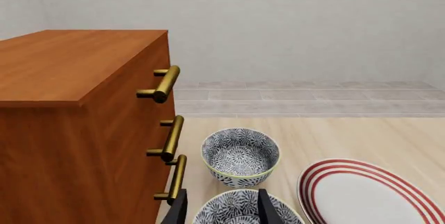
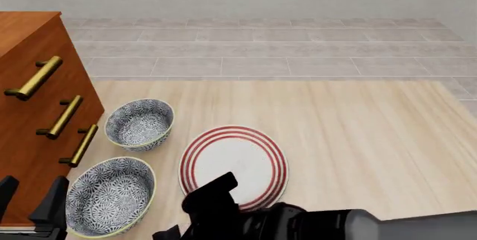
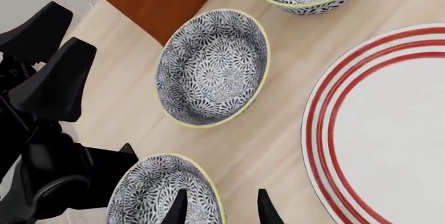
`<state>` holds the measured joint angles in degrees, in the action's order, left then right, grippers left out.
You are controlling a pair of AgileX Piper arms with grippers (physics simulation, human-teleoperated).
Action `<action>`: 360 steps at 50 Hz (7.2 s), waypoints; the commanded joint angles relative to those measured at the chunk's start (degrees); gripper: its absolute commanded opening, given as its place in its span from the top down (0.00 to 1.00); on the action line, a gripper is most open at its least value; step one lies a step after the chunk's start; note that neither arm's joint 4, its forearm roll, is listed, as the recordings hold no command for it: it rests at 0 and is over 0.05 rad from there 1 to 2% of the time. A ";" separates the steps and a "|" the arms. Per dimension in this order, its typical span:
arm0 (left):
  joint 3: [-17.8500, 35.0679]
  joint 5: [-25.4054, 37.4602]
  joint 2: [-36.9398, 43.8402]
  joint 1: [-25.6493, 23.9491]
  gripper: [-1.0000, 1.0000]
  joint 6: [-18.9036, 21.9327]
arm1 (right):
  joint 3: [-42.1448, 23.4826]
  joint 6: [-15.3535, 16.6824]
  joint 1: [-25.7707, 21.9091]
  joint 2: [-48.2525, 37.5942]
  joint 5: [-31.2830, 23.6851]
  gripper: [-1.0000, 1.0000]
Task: Put the bowl at the front on the plate.
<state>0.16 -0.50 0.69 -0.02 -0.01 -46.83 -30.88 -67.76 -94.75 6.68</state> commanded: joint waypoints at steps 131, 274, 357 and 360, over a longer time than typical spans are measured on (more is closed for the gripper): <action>0.00 0.00 -0.02 0.00 0.00 0.00 | -2.54 0.39 14.48 17.87 -11.41 1.00; 0.00 0.00 0.00 0.01 0.00 0.01 | -3.88 0.12 36.42 -8.96 1.33 1.00; 0.00 0.00 0.01 0.00 0.00 0.00 | -11.97 3.50 34.72 10.85 -13.62 0.00; 0.00 0.00 0.02 -0.01 0.00 0.01 | -12.08 3.46 34.47 12.32 -14.13 0.00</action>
<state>0.16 -0.50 0.69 -0.02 -0.01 -58.32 -26.73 -32.18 -86.90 -5.59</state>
